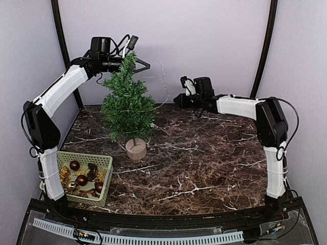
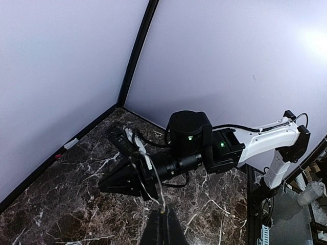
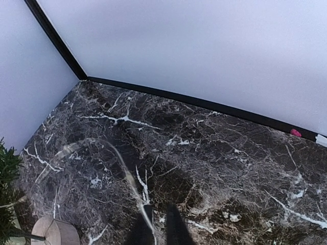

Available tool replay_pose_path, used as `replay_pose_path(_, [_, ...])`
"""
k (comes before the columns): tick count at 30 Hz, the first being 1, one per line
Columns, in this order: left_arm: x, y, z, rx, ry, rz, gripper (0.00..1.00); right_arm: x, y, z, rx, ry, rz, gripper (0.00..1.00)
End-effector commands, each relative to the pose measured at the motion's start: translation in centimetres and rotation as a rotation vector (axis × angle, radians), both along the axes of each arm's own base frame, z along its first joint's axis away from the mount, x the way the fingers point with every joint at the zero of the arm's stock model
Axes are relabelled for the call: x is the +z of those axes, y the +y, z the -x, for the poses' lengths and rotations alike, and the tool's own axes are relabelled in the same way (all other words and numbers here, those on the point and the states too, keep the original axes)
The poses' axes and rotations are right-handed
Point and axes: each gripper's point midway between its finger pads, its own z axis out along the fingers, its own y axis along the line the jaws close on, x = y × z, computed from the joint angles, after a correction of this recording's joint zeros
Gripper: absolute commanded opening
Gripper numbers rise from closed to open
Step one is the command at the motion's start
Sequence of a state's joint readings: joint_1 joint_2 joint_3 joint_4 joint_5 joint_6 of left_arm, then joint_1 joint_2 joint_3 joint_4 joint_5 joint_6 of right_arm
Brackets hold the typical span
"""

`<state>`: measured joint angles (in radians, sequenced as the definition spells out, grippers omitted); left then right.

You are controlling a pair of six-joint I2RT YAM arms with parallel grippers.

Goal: Decorate the small christmas tree
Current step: Wrap the side of the string light in the gap of the branches.

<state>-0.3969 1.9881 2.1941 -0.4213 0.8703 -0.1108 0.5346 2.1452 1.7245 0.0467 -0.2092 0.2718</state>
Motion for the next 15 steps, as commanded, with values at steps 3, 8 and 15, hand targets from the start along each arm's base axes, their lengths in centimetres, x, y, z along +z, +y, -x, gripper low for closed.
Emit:
replay_pose_path(3, [2.3, 1.3, -0.8, 0.085, -0.096, -0.003, 0.0, 8.0, -2.3, 0.7, -0.084, -0.099, -0.051, 0.0])
replay_pose_path(8, [3.3, 2.8, -2.6, 0.135, -0.148, 0.034, 0.0, 14.3, -4.6, 4.6, -0.127, -0.15, -0.096, 0.0])
replay_pose_path(15, [4.0, 4.8, -3.9, 0.143, -0.207, 0.069, 0.0, 21.5, -1.4, 11.3, -0.045, -0.218, -0.161, 0.0])
